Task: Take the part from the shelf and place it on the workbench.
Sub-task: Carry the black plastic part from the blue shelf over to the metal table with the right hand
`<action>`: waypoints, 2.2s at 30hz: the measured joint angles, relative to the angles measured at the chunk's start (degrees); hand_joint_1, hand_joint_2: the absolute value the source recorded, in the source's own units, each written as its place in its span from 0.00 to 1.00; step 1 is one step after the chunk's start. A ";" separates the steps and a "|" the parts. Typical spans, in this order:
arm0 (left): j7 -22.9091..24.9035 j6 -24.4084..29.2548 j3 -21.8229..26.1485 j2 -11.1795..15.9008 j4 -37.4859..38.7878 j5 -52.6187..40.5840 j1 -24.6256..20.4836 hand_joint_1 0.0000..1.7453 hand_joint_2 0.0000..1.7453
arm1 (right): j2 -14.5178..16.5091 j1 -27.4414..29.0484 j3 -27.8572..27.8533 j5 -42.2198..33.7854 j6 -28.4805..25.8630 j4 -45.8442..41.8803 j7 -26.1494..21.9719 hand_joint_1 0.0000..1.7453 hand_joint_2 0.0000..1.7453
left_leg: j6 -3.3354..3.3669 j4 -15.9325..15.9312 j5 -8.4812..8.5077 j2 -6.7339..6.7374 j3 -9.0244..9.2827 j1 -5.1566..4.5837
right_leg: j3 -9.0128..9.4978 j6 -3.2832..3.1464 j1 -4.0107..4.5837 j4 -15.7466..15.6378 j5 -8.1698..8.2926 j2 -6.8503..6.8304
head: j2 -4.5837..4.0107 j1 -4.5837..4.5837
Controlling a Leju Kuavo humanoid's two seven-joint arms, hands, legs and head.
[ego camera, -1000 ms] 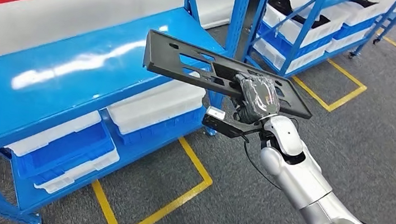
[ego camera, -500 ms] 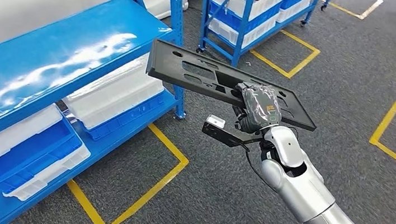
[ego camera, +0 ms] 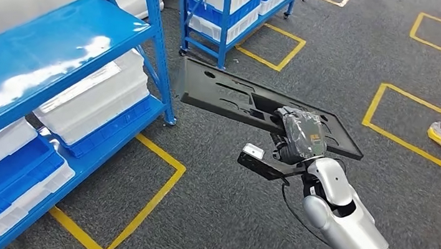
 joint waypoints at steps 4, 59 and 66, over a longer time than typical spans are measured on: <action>-0.92 -0.06 -0.61 -0.09 -0.03 -0.59 0.19 0.00 1.00 | -0.96 1.94 -1.13 0.10 0.66 -1.04 0.09 1.00 1.00 | -0.67 0.90 1.48 3.24 -2.94 0.16 | 0.07 1.33 -1.47 8.59 1.67 -1.39 | 0.00 -0.02; 0.99 -0.11 -1.51 -0.64 -0.25 -0.36 0.08 0.00 1.00 | -3.65 0.96 -2.89 -1.40 4.26 -1.94 -1.68 1.00 1.00 | -0.78 2.31 0.97 -0.75 -3.89 0.51 | 4.92 -0.08 0.13 -1.31 -1.75 1.76 | 0.00 -0.13; 0.73 -0.13 -1.51 -0.74 -0.25 -0.39 0.45 0.00 1.00 | -3.66 1.00 -2.89 -1.42 4.41 -1.50 -1.70 1.00 1.00 | -1.15 2.85 -1.35 3.87 -2.11 0.01 | 4.01 0.15 0.20 -2.21 2.08 -4.00 | 0.00 -0.10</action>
